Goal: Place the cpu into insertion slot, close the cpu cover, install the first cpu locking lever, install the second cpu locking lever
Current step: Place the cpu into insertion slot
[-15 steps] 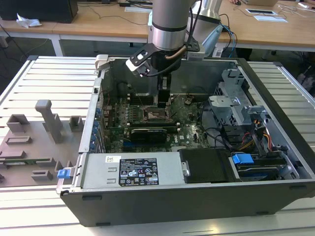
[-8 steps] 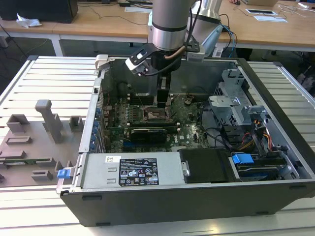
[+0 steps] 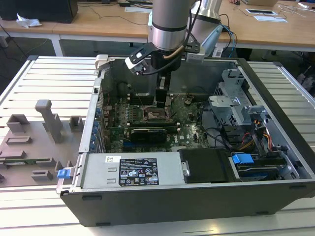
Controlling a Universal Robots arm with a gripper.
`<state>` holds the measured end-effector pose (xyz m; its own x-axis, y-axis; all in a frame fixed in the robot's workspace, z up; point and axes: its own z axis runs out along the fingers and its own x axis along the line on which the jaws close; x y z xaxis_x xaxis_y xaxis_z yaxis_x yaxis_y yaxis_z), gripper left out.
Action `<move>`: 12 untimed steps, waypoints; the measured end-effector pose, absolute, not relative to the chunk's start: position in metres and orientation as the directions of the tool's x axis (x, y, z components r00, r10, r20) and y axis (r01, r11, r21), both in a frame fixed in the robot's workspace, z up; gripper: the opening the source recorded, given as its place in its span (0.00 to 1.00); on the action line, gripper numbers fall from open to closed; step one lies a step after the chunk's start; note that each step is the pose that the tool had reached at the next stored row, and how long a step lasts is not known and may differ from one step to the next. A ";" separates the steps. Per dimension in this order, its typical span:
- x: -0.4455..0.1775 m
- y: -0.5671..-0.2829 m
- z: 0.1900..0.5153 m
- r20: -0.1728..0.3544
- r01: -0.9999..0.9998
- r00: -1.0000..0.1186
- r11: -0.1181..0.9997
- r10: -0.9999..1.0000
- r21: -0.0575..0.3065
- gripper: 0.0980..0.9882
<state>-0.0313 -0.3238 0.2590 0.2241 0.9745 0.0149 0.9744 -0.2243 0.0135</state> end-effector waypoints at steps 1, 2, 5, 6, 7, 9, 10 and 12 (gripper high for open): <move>-0.031 -0.324 0.259 0.015 0.973 0.231 -0.231 0.973 0.014 0.50; -0.031 -0.324 0.259 0.015 0.970 0.241 -0.241 0.970 0.014 0.50; -0.031 -0.324 0.259 0.015 0.970 0.244 -0.244 0.970 0.014 0.50; -0.031 -0.324 0.259 0.015 0.971 0.240 -0.241 0.971 0.014 0.50; -0.031 -0.324 0.259 0.015 0.976 0.216 -0.216 0.976 0.014 0.50; -0.031 -0.324 0.259 0.015 0.986 0.167 -0.167 0.986 0.014 0.50; -0.031 -0.324 0.259 0.015 0.989 0.147 -0.148 0.989 0.014 0.50; -0.031 -0.324 0.259 0.015 0.994 0.112 -0.112 0.994 0.014 0.50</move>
<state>-0.0313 -0.3237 0.2591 0.1118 0.9936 0.0145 0.9936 -0.1120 0.0136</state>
